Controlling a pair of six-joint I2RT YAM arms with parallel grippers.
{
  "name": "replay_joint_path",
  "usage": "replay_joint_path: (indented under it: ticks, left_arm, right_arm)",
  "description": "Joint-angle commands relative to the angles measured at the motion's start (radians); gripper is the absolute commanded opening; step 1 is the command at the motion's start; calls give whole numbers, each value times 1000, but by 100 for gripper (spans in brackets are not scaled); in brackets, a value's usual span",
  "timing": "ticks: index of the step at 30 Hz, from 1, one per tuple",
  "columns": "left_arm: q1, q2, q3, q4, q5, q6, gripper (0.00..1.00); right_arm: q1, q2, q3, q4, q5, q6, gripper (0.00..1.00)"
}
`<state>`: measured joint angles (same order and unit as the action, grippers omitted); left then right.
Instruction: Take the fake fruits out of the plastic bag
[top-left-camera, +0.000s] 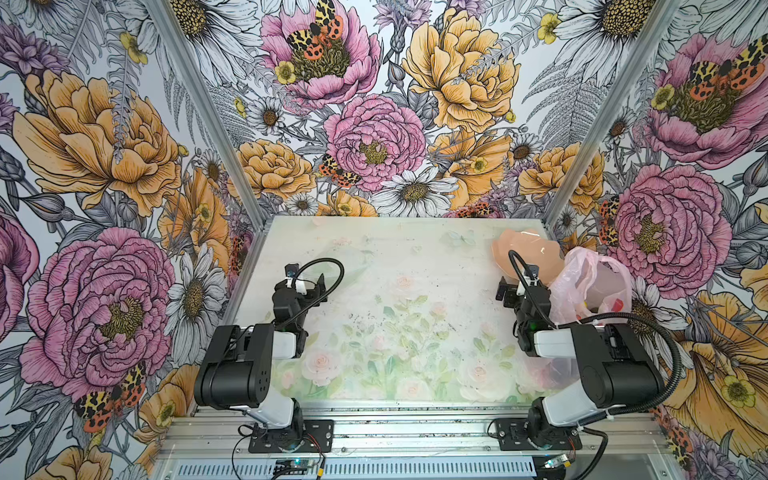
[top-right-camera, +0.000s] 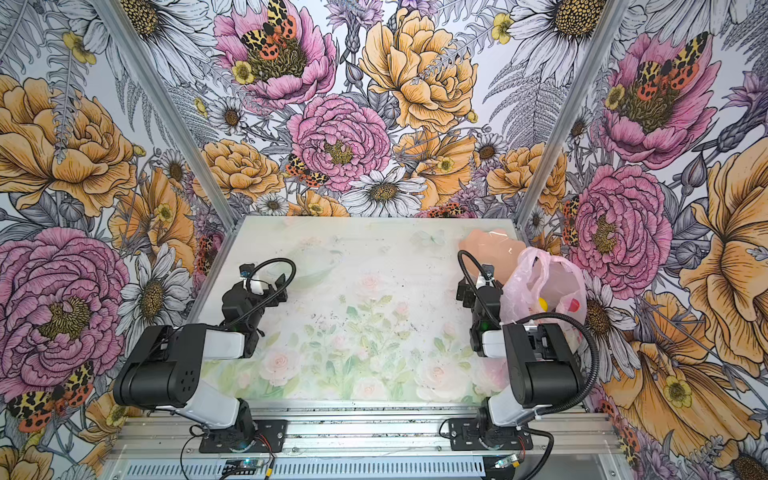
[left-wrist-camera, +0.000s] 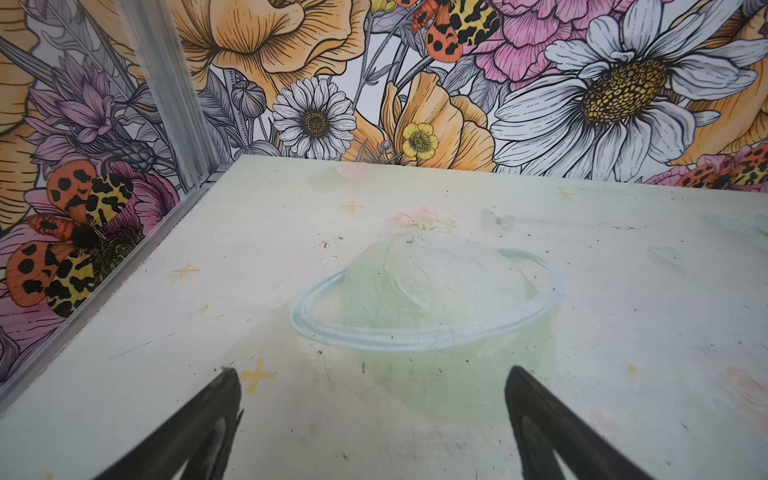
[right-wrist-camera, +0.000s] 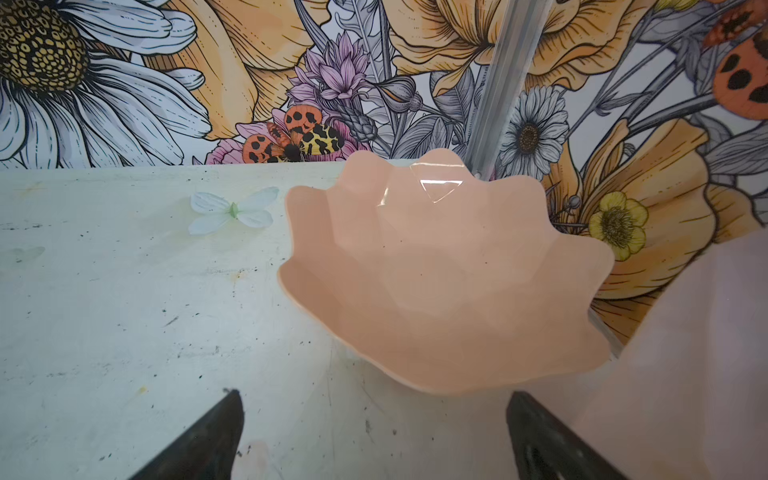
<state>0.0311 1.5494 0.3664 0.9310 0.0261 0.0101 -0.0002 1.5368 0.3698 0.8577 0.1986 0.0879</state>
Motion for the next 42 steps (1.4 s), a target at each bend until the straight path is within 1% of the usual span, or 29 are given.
replay_joint_path:
  ticks: [1,26,34,35,37,38,39,40,42]
  left_arm:
    - [16,1,16,-1,46,5,99]
    - [21,2,16,1,56,0,99]
    - [27,3,13,6,70,-2,99]
    - [26,1,12,8,85,6,99]
    - [24,-20,4,5,170,42,99]
    - [12,-51,-4,-16,174,60,99]
    - [-7,-79,-19,-7,122,63,99]
    - [-13,-112,-28,-21,112,68,99]
    - [-35,-212,-32,-98,89,84,99]
  right_arm:
    - [4,-2,12,30,16,4,99]
    - [5,-1,12,30,16,4,99]
    - [4,-2,11,30,15,3,99]
    - [4,-2,11,30,16,3,100]
    - [6,-4,6,36,12,-1,100]
    - [14,-13,3,39,-3,-17,99]
    - [28,-36,6,15,-6,-36,99]
    - [44,-63,6,-2,0,-55,99]
    - [91,-131,3,-52,57,-92,100]
